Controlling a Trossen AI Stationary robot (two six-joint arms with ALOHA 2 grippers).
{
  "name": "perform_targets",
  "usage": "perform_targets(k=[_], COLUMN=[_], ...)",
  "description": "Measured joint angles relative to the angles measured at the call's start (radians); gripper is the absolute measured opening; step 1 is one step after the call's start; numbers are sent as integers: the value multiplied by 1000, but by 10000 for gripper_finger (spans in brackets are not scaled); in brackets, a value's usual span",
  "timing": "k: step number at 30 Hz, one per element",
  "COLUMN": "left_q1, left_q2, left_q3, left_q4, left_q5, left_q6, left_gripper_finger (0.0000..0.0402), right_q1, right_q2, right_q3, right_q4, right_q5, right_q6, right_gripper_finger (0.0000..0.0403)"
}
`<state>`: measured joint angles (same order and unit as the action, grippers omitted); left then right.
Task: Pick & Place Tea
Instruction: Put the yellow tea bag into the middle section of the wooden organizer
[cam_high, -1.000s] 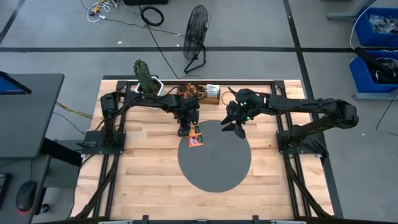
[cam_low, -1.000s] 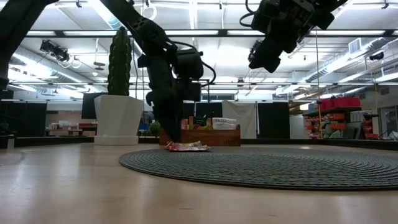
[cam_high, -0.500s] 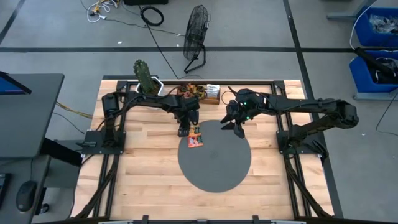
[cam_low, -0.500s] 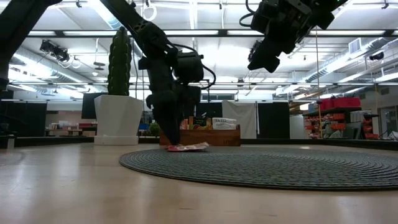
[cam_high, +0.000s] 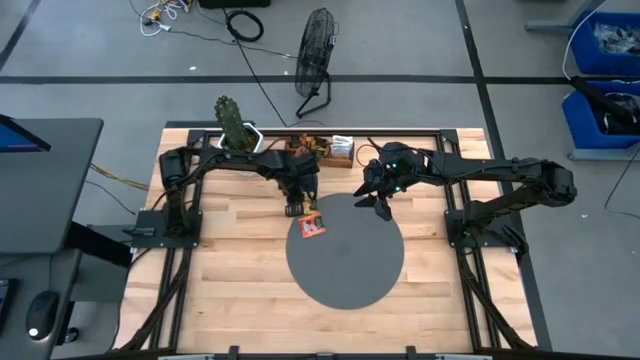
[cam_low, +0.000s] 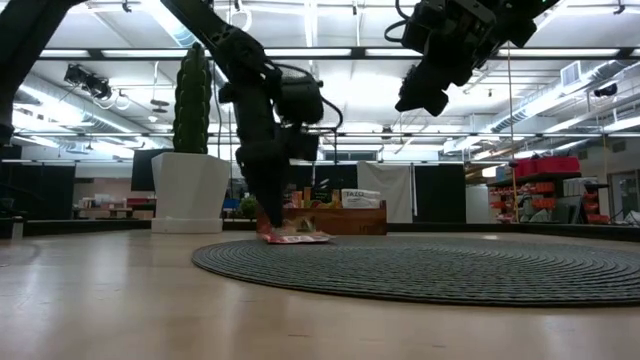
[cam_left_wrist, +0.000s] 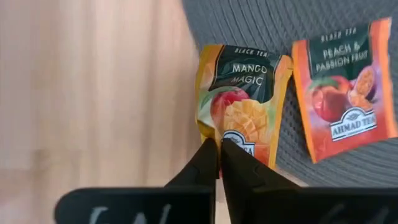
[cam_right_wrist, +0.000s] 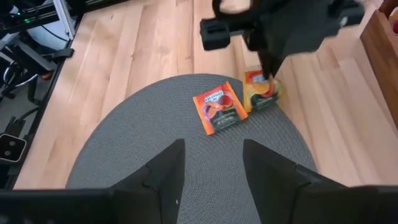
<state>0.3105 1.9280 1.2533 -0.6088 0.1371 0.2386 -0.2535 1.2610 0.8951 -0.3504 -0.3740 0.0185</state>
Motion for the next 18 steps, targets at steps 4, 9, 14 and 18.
perform_targets(k=[4, 9, 14, 18], left_q1=[-1, -3, -28, -60], left_q2=[-52, -143, -222, -242], left_q3=[0, 0, 2, 2], left_q4=[-18, -3, 64, 124], left_q5=[-24, -70, -127, -145], left_q6=[-20, -107, -203, -280], left_gripper_finger=[11, 7, 6, 6], right_q1=[0, -2, -33, -70], right_q2=[0, 0, 1, 7], right_q3=[0, -1, 20, 52], right_q4=[11, 80, 134, 134], right_q5=[0, 48, 110, 93], right_q6=[0, 80, 243, 303], right_gripper_finger=[168, 168, 168, 168])
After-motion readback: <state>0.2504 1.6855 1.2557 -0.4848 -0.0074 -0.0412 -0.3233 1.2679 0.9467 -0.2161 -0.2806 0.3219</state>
